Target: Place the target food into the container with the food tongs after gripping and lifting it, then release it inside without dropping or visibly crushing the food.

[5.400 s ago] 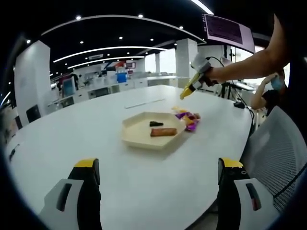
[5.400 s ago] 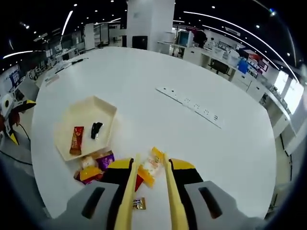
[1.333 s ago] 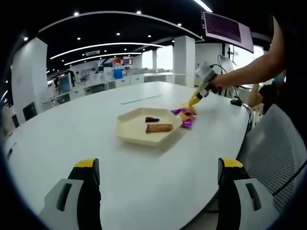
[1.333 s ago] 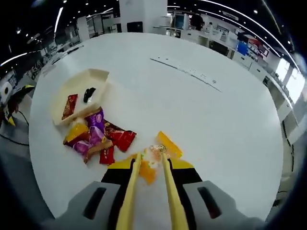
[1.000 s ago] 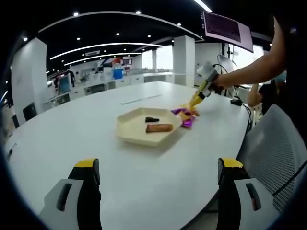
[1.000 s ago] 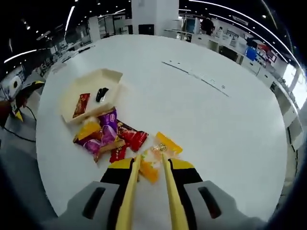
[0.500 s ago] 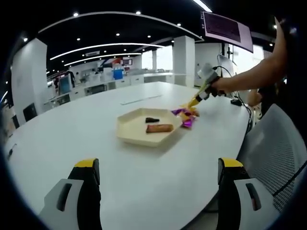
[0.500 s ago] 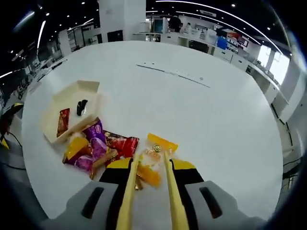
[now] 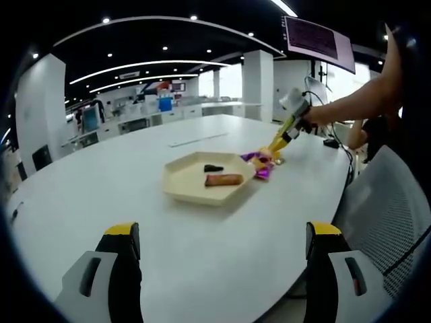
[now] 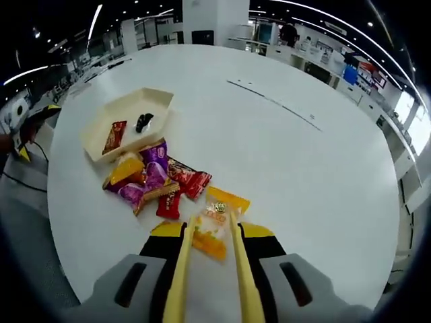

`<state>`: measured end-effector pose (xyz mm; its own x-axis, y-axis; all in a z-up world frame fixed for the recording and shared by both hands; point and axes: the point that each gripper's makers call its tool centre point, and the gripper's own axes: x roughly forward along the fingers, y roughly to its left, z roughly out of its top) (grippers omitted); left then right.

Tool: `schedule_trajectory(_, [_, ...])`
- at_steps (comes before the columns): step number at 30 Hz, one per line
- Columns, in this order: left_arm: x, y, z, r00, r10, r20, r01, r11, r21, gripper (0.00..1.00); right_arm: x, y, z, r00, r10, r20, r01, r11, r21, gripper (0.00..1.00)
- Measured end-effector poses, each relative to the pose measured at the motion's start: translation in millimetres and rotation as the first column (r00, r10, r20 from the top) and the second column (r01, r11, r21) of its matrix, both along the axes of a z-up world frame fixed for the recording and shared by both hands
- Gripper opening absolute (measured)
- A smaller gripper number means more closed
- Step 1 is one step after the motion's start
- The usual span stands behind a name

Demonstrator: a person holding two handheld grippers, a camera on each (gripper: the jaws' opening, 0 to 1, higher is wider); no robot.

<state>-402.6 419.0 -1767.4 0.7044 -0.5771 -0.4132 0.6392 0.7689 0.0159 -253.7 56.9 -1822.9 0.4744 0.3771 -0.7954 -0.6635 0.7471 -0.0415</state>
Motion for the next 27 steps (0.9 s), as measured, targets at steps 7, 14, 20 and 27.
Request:
schedule_trajectory(7, [0.3,0.4,-0.3,1.000,0.002,0.000,-0.002,1.000,0.002,0.99,0.7,-3.7,1.3,0.992,-0.125,-0.024,0.126,0.991,0.050,0.30])
schedule_trajectory(14, [-0.1,0.0,-0.9,1.000,0.001,-0.002,-0.001,1.000,0.004,0.99,3.8,-13.1,-6.6,0.967,-0.235,-0.094,0.244,0.965,0.096,0.30])
schedule_trajectory(20, [-0.6,-0.6,-1.7,1.000,-0.003,-0.005,0.003,1.000,0.009,0.99,8.6,-14.9,-16.0,0.950,-0.266,-0.166,0.288,0.949,0.128,0.30])
schedule_trajectory(27, [-0.5,0.3,-2.8,1.000,-0.002,-0.008,0.002,1.000,0.009,0.99,12.7,-8.9,-10.5,0.977,-0.193,-0.092,0.199,0.979,0.053,0.24])
